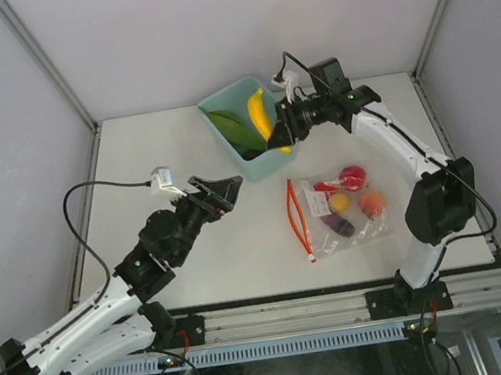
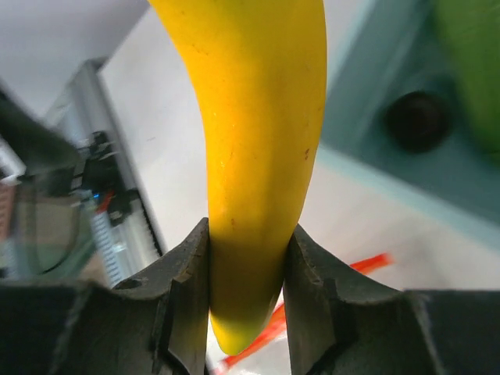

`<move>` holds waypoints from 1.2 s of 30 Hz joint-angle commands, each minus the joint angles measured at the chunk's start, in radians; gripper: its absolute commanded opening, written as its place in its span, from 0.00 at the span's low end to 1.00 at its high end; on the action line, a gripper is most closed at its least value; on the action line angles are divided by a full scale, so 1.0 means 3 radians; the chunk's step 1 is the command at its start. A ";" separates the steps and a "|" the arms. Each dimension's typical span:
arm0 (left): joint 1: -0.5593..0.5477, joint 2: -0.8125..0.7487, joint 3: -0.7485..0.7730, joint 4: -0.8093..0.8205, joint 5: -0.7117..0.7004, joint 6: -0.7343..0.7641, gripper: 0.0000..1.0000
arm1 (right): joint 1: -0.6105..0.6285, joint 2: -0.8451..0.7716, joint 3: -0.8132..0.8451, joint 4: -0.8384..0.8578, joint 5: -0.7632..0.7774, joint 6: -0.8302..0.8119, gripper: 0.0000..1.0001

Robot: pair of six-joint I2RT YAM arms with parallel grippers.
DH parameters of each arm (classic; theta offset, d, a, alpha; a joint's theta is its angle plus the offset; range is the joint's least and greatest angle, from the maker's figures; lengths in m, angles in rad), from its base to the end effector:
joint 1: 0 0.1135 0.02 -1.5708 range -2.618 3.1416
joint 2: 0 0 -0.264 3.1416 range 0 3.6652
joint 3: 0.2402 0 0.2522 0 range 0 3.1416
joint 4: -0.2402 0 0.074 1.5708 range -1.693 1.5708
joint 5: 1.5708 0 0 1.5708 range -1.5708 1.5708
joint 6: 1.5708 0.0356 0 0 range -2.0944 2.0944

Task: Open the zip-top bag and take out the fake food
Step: Place the fake fruit in the bin.

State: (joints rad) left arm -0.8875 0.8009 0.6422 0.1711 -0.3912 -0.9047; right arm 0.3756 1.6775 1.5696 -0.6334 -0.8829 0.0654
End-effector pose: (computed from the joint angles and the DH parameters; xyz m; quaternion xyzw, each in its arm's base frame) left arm 0.1333 -0.1423 0.3249 -0.1442 0.6881 -0.4597 0.5426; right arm 0.3335 0.1611 0.3440 -0.2979 0.7910 0.4612 0.2700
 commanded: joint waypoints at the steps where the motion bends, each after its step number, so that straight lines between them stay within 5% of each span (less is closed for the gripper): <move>1: 0.0052 -0.0222 0.0000 -0.0772 -0.0245 0.0167 0.88 | -0.0005 0.0438 0.0655 -0.0270 0.0852 -0.0589 0.00; 10: 0.0094 -0.0516 -0.0254 -0.0996 -0.0419 0.0169 0.88 | 0.0066 0.1260 0.1550 0.0002 0.1782 -0.0529 0.02; 24: 0.0217 -0.0439 -0.0305 -0.1008 -0.0302 0.0152 0.89 | 0.0313 0.1824 0.1640 0.0583 0.2992 -0.0259 0.08; 32: 0.0249 -0.0560 -0.0488 -0.0741 -0.0105 0.0004 0.94 | 0.0354 0.1767 0.1553 0.0655 0.3125 -0.0224 0.70; 36: 0.0292 -0.0695 -0.0781 -0.0272 0.0166 -0.0195 0.95 | 0.0353 0.1567 0.1494 0.0594 0.2994 -0.0217 0.78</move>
State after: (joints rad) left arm -0.8150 0.6285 0.4801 -0.0689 -0.4286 -0.9047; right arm 0.4751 2.2539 2.0178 -0.4854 0.0273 -0.0116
